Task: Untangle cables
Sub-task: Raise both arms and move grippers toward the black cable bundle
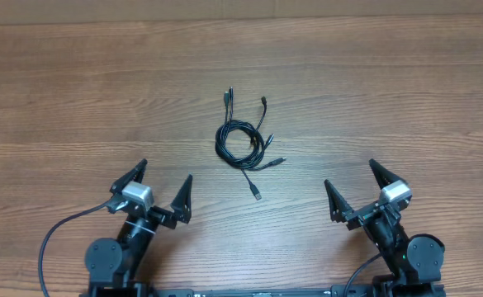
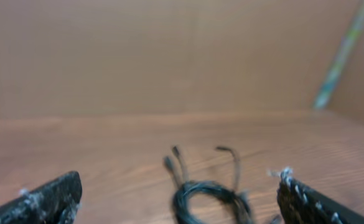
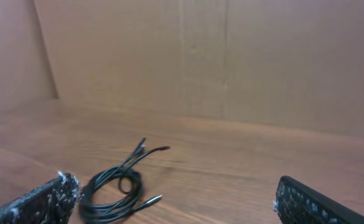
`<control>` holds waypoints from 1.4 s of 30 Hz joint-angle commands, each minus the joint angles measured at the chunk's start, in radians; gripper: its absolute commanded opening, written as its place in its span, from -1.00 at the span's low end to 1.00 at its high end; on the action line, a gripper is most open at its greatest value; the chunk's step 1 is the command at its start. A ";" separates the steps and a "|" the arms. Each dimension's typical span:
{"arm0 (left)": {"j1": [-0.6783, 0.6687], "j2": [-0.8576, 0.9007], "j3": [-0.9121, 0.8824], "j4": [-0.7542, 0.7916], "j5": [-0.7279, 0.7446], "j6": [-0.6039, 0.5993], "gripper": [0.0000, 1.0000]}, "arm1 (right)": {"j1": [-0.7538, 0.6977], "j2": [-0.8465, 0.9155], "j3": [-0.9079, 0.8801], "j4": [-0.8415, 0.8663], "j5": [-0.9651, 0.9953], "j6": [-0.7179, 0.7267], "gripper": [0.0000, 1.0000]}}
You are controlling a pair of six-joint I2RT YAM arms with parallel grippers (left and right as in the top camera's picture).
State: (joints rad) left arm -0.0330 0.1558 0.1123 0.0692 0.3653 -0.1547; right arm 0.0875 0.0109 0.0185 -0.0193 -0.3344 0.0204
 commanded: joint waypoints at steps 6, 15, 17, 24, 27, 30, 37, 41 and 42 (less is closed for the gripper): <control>0.000 0.103 0.525 -0.477 0.103 0.137 1.00 | 0.006 0.039 0.305 -0.235 0.036 0.054 1.00; 0.000 0.587 1.048 -0.973 0.105 0.178 1.00 | 0.007 0.466 0.806 -0.570 -0.006 0.017 1.00; 0.000 0.700 1.132 -1.081 0.105 0.178 1.00 | 0.007 0.588 0.978 -0.723 -0.006 0.016 0.99; 0.000 1.079 1.240 -1.255 0.108 -0.003 1.00 | 0.007 1.043 1.466 -1.184 -0.007 0.016 1.00; 0.000 1.178 1.240 -1.255 0.107 -0.092 1.00 | 0.007 1.151 1.469 -1.219 -0.053 0.017 1.00; 0.000 1.304 1.240 -1.258 0.108 -0.134 1.00 | 0.007 1.258 1.469 -1.242 -0.173 0.017 1.00; 0.000 1.515 1.240 -1.270 0.107 -0.142 1.00 | 0.007 1.489 1.469 -1.244 -0.336 0.022 1.00; 0.000 1.615 1.240 -1.263 0.102 -0.141 1.00 | 0.007 1.566 1.469 -1.243 -0.348 0.119 1.00; 0.000 1.629 1.240 -1.262 0.102 -0.141 0.99 | 0.007 1.575 1.469 -1.243 -0.348 0.118 1.00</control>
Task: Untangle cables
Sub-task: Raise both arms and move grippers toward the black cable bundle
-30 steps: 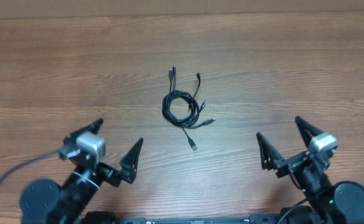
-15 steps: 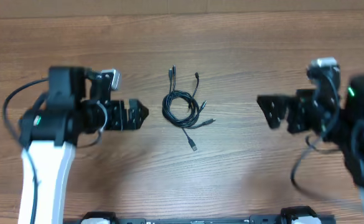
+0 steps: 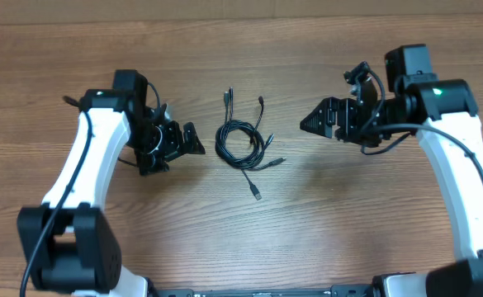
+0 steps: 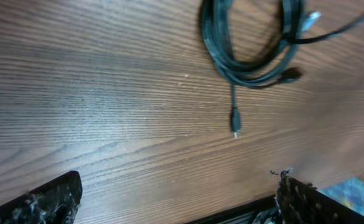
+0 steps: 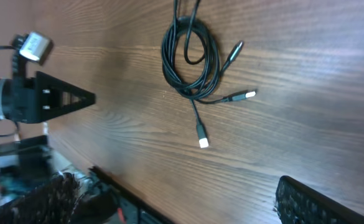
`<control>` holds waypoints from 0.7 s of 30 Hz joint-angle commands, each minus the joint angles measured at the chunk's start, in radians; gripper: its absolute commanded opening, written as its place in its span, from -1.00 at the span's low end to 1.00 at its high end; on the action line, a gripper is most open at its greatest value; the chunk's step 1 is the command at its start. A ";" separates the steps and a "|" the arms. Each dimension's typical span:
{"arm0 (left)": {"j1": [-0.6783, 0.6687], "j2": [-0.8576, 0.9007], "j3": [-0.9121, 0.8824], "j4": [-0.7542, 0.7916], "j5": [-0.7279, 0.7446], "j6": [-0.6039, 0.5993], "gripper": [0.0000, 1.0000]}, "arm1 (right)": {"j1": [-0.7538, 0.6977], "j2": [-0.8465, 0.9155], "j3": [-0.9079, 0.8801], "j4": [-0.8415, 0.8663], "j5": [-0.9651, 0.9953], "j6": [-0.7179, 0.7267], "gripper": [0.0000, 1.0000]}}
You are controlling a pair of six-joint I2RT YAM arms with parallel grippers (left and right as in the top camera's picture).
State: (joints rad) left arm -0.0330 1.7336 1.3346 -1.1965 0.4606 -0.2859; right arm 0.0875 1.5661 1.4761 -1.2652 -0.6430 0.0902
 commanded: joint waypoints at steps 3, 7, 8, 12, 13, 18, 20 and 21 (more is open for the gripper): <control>0.000 0.128 0.018 0.039 0.000 -0.010 1.00 | 0.007 0.035 0.011 0.016 -0.039 0.048 0.99; 0.000 0.197 0.018 0.098 0.006 -0.013 0.99 | 0.007 0.035 0.011 0.056 -0.040 0.048 0.16; -0.001 0.214 0.018 0.105 0.012 -0.028 1.00 | 0.007 0.035 0.011 0.060 -0.040 0.048 -0.17; -0.001 0.256 0.017 0.105 0.011 -0.044 1.00 | 0.007 0.035 0.010 0.081 -0.039 0.097 -0.93; -0.001 0.260 0.017 0.106 0.011 -0.044 1.00 | 0.007 0.035 0.010 0.087 -0.039 0.106 -0.92; -0.001 0.262 0.017 0.106 0.009 -0.043 0.99 | 0.010 0.035 0.005 0.117 -0.040 0.149 -0.92; -0.001 0.262 0.017 0.105 0.008 -0.043 1.00 | 0.018 0.035 -0.004 0.133 -0.039 0.150 -0.70; -0.001 0.262 0.017 0.105 0.008 -0.043 1.00 | 0.021 0.035 -0.009 0.138 -0.039 0.150 -0.46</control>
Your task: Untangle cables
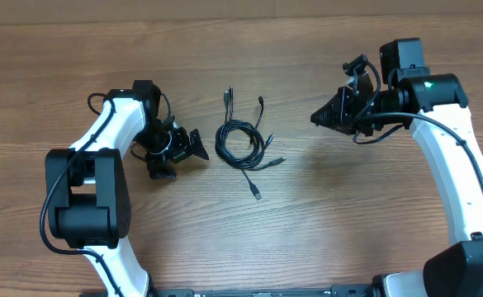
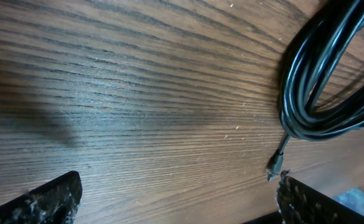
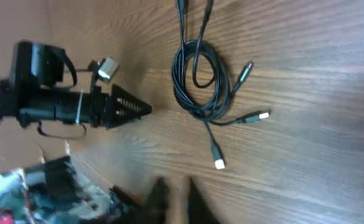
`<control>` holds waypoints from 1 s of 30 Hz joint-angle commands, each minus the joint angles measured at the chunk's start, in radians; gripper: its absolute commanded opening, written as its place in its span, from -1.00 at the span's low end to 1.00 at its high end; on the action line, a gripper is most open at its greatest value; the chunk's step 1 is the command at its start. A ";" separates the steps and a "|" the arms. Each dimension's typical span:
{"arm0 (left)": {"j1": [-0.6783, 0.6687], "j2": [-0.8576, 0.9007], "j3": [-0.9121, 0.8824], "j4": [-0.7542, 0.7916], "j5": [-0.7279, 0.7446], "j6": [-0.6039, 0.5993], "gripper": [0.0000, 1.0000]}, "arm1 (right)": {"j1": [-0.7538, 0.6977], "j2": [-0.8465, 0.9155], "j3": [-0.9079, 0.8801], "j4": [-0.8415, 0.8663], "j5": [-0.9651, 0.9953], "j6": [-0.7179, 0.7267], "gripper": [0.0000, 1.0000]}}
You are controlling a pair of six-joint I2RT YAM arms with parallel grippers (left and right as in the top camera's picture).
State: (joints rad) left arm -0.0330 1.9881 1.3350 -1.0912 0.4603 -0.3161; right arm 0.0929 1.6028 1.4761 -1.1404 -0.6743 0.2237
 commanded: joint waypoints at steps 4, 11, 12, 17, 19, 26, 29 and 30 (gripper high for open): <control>-0.001 0.008 0.017 -0.005 0.013 -0.013 0.95 | 0.048 -0.002 -0.053 0.051 -0.008 0.017 1.00; -0.002 0.008 0.017 0.008 0.072 -0.004 -0.32 | 0.101 0.000 -0.161 0.193 0.109 0.225 1.00; -0.002 0.008 0.017 0.012 0.074 -0.011 -0.45 | 0.109 0.000 -0.172 0.212 0.116 0.245 1.00; -0.021 0.008 0.017 0.050 0.071 -0.051 -0.91 | 0.195 0.010 -0.260 0.356 0.192 0.395 0.81; -0.044 0.008 0.017 0.072 0.063 -0.051 -0.91 | 0.241 0.022 -0.288 0.391 0.260 0.472 0.75; -0.158 0.008 0.017 0.133 -0.065 -0.051 -0.73 | 0.412 0.090 -0.311 0.462 0.488 0.665 0.50; -0.186 0.008 0.017 0.139 -0.140 -0.051 -0.31 | 0.456 0.125 -0.312 0.482 0.566 0.719 0.37; -0.195 0.008 0.017 0.148 -0.159 -0.051 -0.31 | 0.470 0.138 -0.312 0.490 0.594 0.727 0.38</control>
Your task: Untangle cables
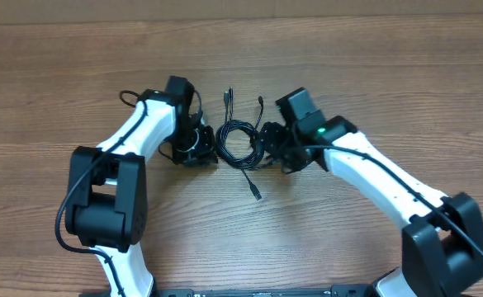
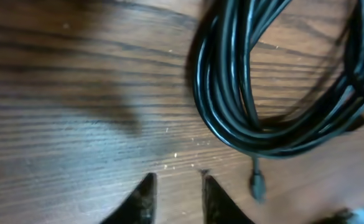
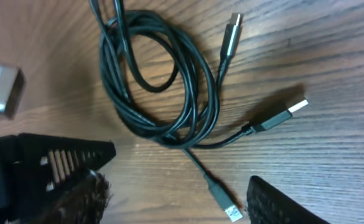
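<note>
A black coil of tangled cables (image 1: 239,142) lies at mid-table, with loose ends running up to plugs (image 1: 229,95) and down to a plug (image 1: 257,195). My left gripper (image 1: 208,152) is low at the coil's left edge. In the left wrist view its gripper (image 2: 178,190) has the jaws drawn close with bare wood between them, just short of the coil (image 2: 231,93). My right gripper (image 1: 268,151) is at the coil's right edge. In the right wrist view this gripper (image 3: 182,199) is wide open over the coil (image 3: 163,81), with a plug (image 3: 224,203) between its fingers.
Wood-grain table (image 1: 390,74) all around. A brown cardboard wall runs along the table's far edge (image 1: 241,8). The two grippers face each other across the coil, a few centimetres apart; the left finger (image 3: 51,158) shows in the right wrist view.
The right arm has swung in from the far right and now sits at the coil's right edge, jaws wide open. The left gripper has closed in on the coil's left edge, jaws narrowed.
Both arms were parked at the table's near edge with open grippers and the coil untouched. Then they stood out over the table on either side of the coil. Then the left was nearer, the right's jaws narrow. Now both flank the coil, which has not moved.
</note>
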`<control>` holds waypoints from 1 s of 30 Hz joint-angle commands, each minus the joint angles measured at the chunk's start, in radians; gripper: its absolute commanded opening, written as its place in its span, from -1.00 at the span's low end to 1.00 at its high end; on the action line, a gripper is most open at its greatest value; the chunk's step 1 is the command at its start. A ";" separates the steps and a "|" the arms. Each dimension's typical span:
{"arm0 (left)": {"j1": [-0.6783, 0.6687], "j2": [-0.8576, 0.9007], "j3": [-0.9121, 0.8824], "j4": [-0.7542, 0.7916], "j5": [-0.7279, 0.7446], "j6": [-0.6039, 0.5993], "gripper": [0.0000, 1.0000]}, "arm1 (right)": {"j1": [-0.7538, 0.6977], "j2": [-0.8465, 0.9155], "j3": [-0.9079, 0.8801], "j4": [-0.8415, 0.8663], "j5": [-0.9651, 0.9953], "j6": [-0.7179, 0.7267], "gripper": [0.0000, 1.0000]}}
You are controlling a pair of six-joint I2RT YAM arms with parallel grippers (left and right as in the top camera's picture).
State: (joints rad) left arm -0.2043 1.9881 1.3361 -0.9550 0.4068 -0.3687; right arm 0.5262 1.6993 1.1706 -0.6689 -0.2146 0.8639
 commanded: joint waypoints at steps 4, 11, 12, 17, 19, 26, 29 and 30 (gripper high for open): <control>-0.038 0.008 0.016 0.042 -0.123 0.002 0.17 | 0.070 0.092 -0.006 0.051 0.200 0.086 0.33; -0.031 0.008 0.016 0.087 -0.198 0.002 1.00 | 0.072 0.110 -0.006 0.073 0.218 0.085 0.34; -0.029 0.008 0.016 0.095 -0.213 0.002 1.00 | 0.072 0.110 -0.006 0.074 0.219 0.082 0.35; -0.024 0.008 0.016 0.105 -0.261 0.002 1.00 | 0.072 0.110 -0.006 0.082 0.222 0.082 0.52; -0.024 0.008 0.016 0.128 -0.262 0.002 1.00 | 0.072 0.110 -0.006 0.086 0.222 0.083 0.52; -0.024 0.008 0.016 0.140 -0.318 0.002 -0.85 | 0.112 0.110 -0.051 0.176 0.227 0.132 0.29; -0.024 0.008 0.015 0.142 -0.319 0.002 -0.45 | 0.120 0.110 -0.065 0.217 0.230 0.131 -0.30; -0.024 0.008 0.015 0.143 -0.323 0.002 -0.28 | 0.120 0.110 -0.065 0.210 0.230 0.131 -0.47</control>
State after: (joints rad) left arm -0.2340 1.9881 1.3361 -0.8162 0.1055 -0.3679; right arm 0.6445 1.8095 1.1141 -0.4610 0.0013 0.9867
